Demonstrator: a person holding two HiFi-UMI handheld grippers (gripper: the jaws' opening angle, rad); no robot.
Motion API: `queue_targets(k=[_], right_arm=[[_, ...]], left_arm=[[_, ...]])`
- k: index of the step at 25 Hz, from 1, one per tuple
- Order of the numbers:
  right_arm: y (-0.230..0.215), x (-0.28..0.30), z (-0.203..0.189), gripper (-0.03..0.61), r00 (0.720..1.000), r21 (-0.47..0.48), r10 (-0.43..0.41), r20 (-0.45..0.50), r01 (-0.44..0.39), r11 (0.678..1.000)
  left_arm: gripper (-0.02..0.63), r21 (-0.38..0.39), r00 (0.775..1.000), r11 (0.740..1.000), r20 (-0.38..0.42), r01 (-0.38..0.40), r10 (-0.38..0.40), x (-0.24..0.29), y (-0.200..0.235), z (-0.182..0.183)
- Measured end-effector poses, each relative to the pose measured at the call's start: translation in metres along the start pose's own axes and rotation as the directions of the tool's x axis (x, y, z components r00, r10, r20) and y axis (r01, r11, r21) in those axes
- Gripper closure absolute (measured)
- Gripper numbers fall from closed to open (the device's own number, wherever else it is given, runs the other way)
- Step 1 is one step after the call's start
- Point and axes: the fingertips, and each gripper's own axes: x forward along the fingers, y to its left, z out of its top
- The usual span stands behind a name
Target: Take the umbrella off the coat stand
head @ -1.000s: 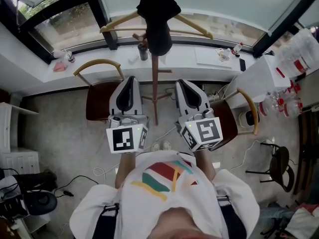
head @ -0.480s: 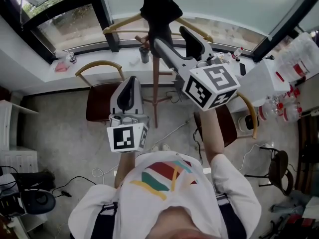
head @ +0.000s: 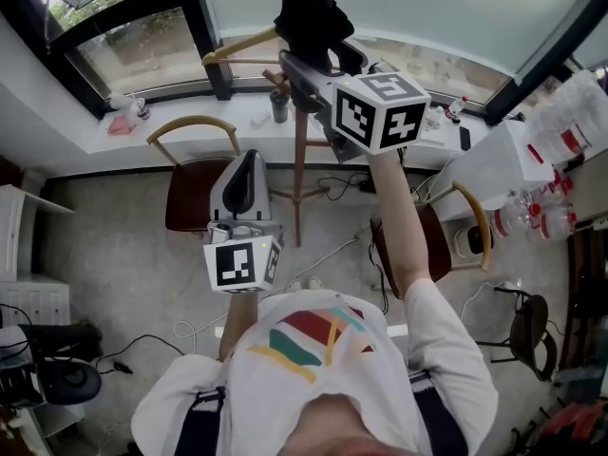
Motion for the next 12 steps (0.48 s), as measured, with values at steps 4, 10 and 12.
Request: queue_targets(k=[4, 10, 12], right_arm=[[-0.0017, 0.0052, -0.0058, 0.270, 1.000, -0.001, -0.005, -0.024, 0.005, 1.000], [-0.0024, 0.0045, -0.0087, 0.294, 0.999, -0.012, -0.007, -0.033, 0.007, 1.000], [-0.0022, 0.0047, -0.0087, 0.301, 0.999, -0.014, -0.006, -0.035, 0.005, 1.000]], left_arm=[[0.606, -0.010, 1.000, 1.000, -0.020, -0.020, 0.020, 0.0007, 0.0003, 0.0044], [0.606, -0.006, 0.999, 1.000, -0.014, -0.029, 0.029, -0.0004, 0.0039, 0.0037], [0.606, -0.003, 0.999, 1.000, -0.020, -0.030, 0.030, -0.0002, 0.0047, 0.0034]])
